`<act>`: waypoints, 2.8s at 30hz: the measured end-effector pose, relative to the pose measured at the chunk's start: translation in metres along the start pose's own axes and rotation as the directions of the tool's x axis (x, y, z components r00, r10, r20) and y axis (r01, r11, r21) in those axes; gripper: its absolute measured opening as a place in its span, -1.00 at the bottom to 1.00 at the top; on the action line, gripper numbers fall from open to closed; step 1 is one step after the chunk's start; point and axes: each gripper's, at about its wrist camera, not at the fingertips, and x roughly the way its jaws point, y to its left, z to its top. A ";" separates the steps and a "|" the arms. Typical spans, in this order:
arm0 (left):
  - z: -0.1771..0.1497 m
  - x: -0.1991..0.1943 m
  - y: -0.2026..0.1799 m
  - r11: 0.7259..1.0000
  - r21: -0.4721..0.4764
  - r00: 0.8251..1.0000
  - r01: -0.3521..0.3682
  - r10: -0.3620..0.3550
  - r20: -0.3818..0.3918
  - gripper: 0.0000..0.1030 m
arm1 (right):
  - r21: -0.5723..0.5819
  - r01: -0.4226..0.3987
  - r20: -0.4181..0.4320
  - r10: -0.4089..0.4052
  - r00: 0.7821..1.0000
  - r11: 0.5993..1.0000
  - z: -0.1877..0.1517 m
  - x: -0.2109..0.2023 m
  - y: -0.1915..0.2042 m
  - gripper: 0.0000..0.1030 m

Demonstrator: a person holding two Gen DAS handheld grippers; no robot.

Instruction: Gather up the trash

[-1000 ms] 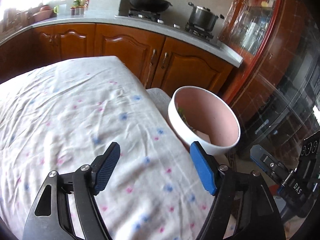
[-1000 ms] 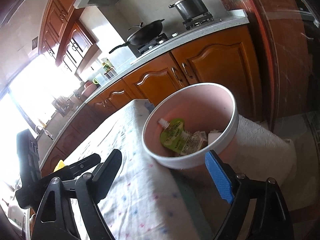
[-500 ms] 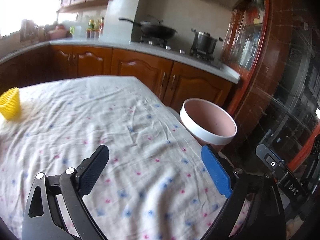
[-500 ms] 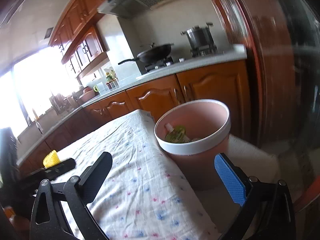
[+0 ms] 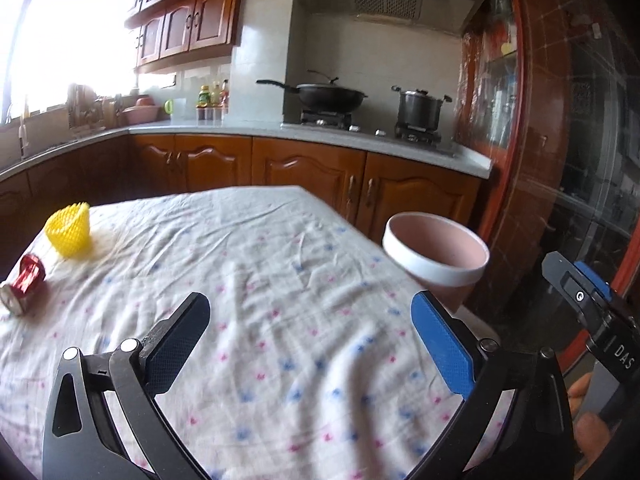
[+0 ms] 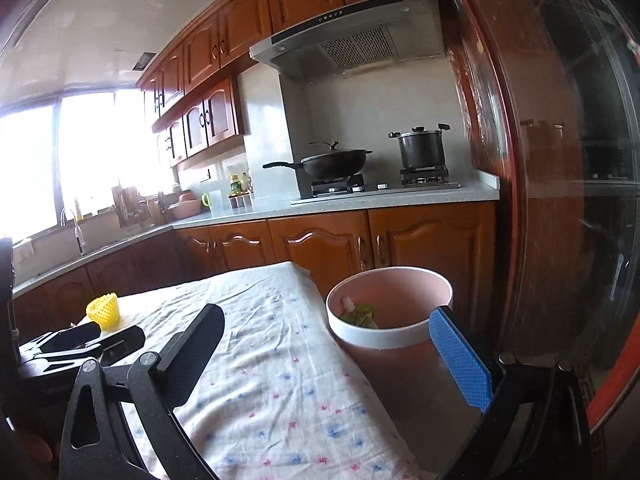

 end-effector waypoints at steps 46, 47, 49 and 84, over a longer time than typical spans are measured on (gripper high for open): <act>-0.040 -0.030 0.033 0.979 -0.021 0.979 -0.203 0.203 0.022 1.00 | -0.023 -0.171 -0.075 0.169 0.983 0.985 -0.048 0.007 0.046 1.00; -0.040 -0.031 0.033 0.979 -0.020 0.979 -0.204 0.204 0.023 1.00 | -0.023 -0.172 -0.075 0.170 0.983 0.985 -0.049 0.008 0.046 1.00; -0.040 -0.031 0.033 0.978 -0.018 0.978 -0.207 0.207 0.026 1.00 | -0.019 -0.175 -0.078 0.173 0.982 0.984 -0.049 0.008 0.046 1.00; -0.040 -0.033 0.034 0.970 -0.022 0.970 -0.243 0.243 0.025 1.00 | -0.013 -0.182 -0.085 0.180 0.980 0.983 -0.049 0.009 0.047 1.00</act>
